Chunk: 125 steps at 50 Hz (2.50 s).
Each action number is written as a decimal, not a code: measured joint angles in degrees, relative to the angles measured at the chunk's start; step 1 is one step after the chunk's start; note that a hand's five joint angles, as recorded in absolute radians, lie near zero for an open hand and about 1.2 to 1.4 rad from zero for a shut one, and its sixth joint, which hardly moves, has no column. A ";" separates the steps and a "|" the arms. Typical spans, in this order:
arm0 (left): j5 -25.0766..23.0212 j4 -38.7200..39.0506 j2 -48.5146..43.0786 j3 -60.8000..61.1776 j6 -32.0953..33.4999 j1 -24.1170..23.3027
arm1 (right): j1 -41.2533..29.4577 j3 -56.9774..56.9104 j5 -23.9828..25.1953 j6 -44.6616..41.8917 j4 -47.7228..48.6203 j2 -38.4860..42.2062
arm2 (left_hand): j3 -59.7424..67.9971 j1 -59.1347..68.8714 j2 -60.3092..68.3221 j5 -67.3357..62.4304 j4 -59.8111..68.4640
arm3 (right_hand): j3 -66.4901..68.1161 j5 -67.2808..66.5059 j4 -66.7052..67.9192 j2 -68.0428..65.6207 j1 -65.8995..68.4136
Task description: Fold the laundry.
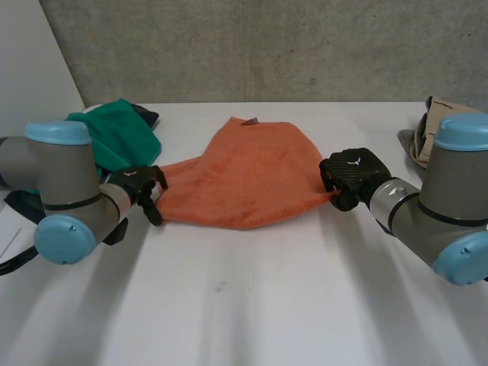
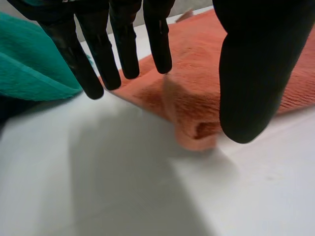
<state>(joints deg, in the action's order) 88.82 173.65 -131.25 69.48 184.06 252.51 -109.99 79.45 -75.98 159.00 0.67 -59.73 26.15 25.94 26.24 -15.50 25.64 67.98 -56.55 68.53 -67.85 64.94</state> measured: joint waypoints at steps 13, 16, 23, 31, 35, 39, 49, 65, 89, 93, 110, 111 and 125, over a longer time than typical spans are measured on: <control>-0.77 0.73 1.23 2.30 0.17 2.14 | -0.23 0.84 0.33 -1.44 -0.23 -0.79 | -3.99 -3.16 -4.15 4.41 -4.16 | 0.00 0.00 0.01 0.00 0.00; -1.63 0.35 -0.50 1.08 0.22 1.89 | -0.21 0.93 0.31 -1.29 -0.22 -0.70 | -3.99 -3.15 -4.15 4.39 -4.16 | 0.00 0.00 0.01 0.00 0.00; -3.41 -3.92 -4.29 -3.75 0.12 -0.17 | 0.07 1.94 0.35 -0.91 -0.42 -1.32 | 20.55 22.24 20.59 -20.30 20.33 | 0.00 0.00 0.01 0.00 0.00; -1.00 -7.14 -5.61 -10.84 0.23 -1.75 | -0.04 6.39 2.48 -1.91 -5.36 -5.54 | 41.77 38.96 42.03 -40.99 42.79 | 0.00 -0.65 0.02 0.00 0.00; 0.62 -8.05 -5.59 -15.47 0.45 -1.84 | -1.75 10.72 5.80 -5.23 -13.14 -8.89 | 41.92 38.97 42.13 -40.99 42.85 | 0.00 -0.95 0.02 0.00 0.00; 0.49 -9.43 -5.12 -20.53 1.14 -1.79 | -6.59 15.54 10.61 -8.09 -20.38 -11.96 | 41.92 38.98 42.14 -40.99 42.85 | 0.23 -0.95 0.05 0.00 0.00; -1.77 -13.09 -2.72 -30.35 4.72 -3.36 | -23.21 15.89 10.61 9.05 -14.19 -12.56 | 41.92 39.10 42.14 -40.99 42.91 | -35.02 34.57 -35.49 35.33 -32.11; -6.51 -19.78 11.92 -24.10 19.47 -6.91 | -10.07 -10.86 -3.80 3.06 -11.09 -2.31 | 42.07 39.10 42.25 -40.99 43.07 | -49.47 49.36 -49.06 48.45 -44.95; -9.69 -8.15 24.93 -6.72 26.15 -7.25 | -11.96 -63.59 -11.90 9.60 -6.27 40.36 | 42.07 39.10 42.26 -40.99 43.08 | -0.76 2.08 -1.14 0.10 0.31; -8.96 -4.66 22.56 -10.41 27.18 -5.71 | -10.86 -68.85 -17.31 10.21 -1.45 37.46 | 42.07 39.10 42.26 -40.99 43.09 | 0.02 2.00 -0.04 -0.07 0.31; 2.46 -0.93 7.95 -40.44 25.54 -7.21 | -8.05 -35.81 -15.21 1.99 26.71 6.05 | 42.28 39.10 42.44 -40.99 43.28 | 0.23 0.75 0.06 -0.07 0.31; 2.57 -1.56 7.75 -39.11 25.36 -7.30 | -7.71 -32.84 -14.90 1.90 26.08 4.91 | 42.28 39.10 42.45 -40.99 43.28 | 0.23 0.75 0.06 -0.07 0.31; -3.81 -1.09 6.73 -7.07 24.62 -5.69 | -5.87 -5.38 -10.19 -1.22 17.78 3.89 | 42.28 39.10 42.45 -40.99 43.29 | 0.23 0.75 0.08 -0.08 0.31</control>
<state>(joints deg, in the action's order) 85.00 172.56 -124.52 62.41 208.68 246.83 -115.85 74.07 -86.17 157.79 18.45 -55.85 68.43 65.04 68.68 -56.49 68.93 68.22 -55.81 68.61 -67.93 65.25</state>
